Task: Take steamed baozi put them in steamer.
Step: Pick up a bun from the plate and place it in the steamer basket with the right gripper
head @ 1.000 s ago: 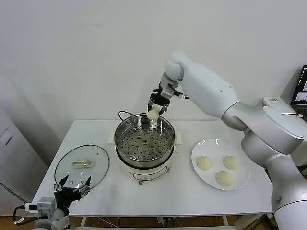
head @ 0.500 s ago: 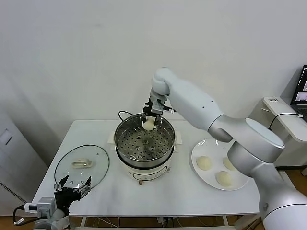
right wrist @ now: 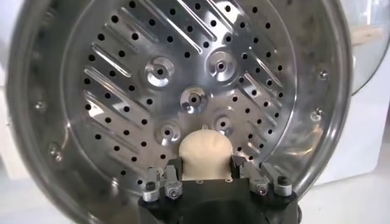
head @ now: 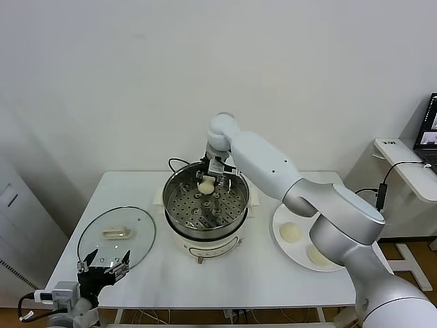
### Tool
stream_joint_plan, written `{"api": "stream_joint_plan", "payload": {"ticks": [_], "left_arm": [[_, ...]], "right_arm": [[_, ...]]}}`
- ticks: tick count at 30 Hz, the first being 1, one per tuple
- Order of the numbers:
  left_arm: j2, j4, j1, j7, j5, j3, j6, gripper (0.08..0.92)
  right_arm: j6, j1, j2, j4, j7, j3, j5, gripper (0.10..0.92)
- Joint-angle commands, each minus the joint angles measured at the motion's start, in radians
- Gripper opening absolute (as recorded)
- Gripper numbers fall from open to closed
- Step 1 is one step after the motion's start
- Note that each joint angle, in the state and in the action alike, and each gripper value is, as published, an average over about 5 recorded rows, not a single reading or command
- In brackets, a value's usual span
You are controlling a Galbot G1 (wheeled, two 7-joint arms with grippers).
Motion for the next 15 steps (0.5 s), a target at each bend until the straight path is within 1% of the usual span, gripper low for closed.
{"api": "stream_joint_plan", "payload": {"ticks": [1, 5, 8, 11, 13, 15], "left_arm": [[0.001, 0.0, 0.001, 0.0, -0.001, -0.002, 0.0, 0.823], [0.001, 0.0, 0.001, 0.0, -0.001, -0.004, 0.0, 0.823], [0.0, 0.0, 0.001, 0.0, -0.002, -0.004, -0.001, 0.823], [0.0, 0.0, 0.002, 0.0, -0.002, -0.004, -0.001, 0.823], [-0.001, -0.002, 0.002, 0.0, -0.002, -0.004, 0.001, 0.823], [-0.001, -0.004, 0.002, 0.0, -0.001, -0.005, 0.002, 0.823]], "right_arm": [[0.049, -0.02, 0.012, -0.004, 0.023, 0.012, -0.059, 0.522], [0.049, -0.018, 0.008, -0.002, 0.027, 0.013, -0.052, 0.626], [0.049, -0.001, -0.001, 0.005, 0.019, 0.008, -0.012, 0.713], [0.049, 0.041, -0.021, 0.013, -0.009, -0.008, 0.069, 0.787], [0.049, 0.079, -0.041, 0.015, -0.038, -0.024, 0.147, 0.812], [0.049, 0.128, -0.072, 0.015, -0.072, -0.055, 0.262, 0.819]]}}
